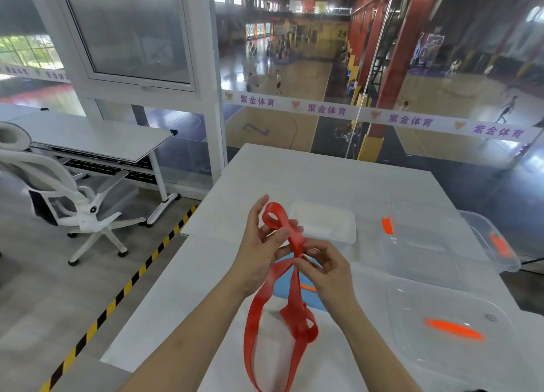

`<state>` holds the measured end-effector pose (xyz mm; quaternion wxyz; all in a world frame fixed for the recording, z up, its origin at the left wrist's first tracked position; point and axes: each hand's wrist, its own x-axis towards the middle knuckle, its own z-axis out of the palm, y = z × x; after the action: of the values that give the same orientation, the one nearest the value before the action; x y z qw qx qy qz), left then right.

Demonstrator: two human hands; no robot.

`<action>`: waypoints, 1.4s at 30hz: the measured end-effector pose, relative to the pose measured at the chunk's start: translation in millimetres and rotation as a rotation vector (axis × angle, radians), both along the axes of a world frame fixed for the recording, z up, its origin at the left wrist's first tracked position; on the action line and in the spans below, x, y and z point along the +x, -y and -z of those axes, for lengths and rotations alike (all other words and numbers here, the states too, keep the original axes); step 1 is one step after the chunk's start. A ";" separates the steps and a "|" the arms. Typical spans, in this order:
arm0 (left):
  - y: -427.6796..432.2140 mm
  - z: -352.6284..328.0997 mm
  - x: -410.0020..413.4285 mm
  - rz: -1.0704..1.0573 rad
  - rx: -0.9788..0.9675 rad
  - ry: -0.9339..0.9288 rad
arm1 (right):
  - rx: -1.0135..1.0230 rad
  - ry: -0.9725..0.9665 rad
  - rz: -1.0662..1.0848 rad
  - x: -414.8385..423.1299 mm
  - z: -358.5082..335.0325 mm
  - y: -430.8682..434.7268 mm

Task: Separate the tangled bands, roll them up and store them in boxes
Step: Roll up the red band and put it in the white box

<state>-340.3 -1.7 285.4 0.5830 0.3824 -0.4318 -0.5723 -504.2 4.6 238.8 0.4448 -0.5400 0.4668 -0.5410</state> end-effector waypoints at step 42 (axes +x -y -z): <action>17.0 -9.1 14.2 0.122 -0.132 0.655 | -0.072 -0.177 -0.092 -33.4 -42.2 12.2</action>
<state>-326.1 -18.7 294.5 0.4015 0.4807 -0.6544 -0.4237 -537.5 -7.6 281.0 0.4065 -0.6224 0.4590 -0.4865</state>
